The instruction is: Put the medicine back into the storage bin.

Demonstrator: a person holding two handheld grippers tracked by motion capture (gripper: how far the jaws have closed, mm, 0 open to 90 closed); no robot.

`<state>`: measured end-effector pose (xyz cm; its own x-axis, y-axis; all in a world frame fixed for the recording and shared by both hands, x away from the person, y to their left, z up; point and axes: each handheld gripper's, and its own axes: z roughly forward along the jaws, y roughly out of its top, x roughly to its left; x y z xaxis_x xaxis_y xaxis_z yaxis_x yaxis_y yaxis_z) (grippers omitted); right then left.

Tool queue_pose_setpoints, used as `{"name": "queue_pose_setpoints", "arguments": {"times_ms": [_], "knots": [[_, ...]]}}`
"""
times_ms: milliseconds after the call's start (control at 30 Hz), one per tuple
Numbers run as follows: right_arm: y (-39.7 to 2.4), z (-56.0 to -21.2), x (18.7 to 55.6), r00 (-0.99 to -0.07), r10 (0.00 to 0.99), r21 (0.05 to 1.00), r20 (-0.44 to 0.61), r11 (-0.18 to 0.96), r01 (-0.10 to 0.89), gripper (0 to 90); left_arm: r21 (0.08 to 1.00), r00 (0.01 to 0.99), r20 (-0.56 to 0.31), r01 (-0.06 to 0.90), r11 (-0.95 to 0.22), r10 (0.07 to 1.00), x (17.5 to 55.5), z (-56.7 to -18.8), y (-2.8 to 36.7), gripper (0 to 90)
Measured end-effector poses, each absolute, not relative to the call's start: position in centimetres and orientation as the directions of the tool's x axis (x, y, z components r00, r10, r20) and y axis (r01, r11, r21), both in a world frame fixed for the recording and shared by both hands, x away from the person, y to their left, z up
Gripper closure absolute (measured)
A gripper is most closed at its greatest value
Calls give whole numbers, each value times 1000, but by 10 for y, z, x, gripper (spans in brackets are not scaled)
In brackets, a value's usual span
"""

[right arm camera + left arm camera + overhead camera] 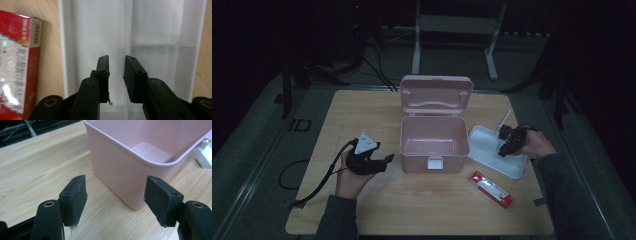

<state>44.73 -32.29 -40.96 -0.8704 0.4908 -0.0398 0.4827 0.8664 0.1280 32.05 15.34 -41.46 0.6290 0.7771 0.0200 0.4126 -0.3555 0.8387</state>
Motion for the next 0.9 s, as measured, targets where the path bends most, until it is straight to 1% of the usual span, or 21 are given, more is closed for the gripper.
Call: {"name": "queue_pose_setpoints", "arguments": {"times_ms": [267, 367, 500, 633, 900], "knots": [[-321, -406, 428, -859, 510, 157, -47, 853, 498, 704, 840, 629, 21, 410, -355, 777, 320, -414, 154, 340], [-319, -406, 419, -864, 502, 179, -35, 854, 489, 677, 840, 629, 21, 410, -355, 777, 320, -414, 154, 340], [-314, -410, 408, -866, 498, 158, -40, 859, 487, 653, 840, 629, 21, 410, -355, 777, 319, -413, 154, 340], [-310, -410, 398, -858, 513, 172, -31, 848, 501, 635, 840, 628, 22, 411, -355, 778, 319, -414, 154, 340], [-301, -412, 378, -856, 517, 168, -25, 846, 506, 592, 841, 627, 20, 411, -353, 778, 318, -413, 154, 340]]}}
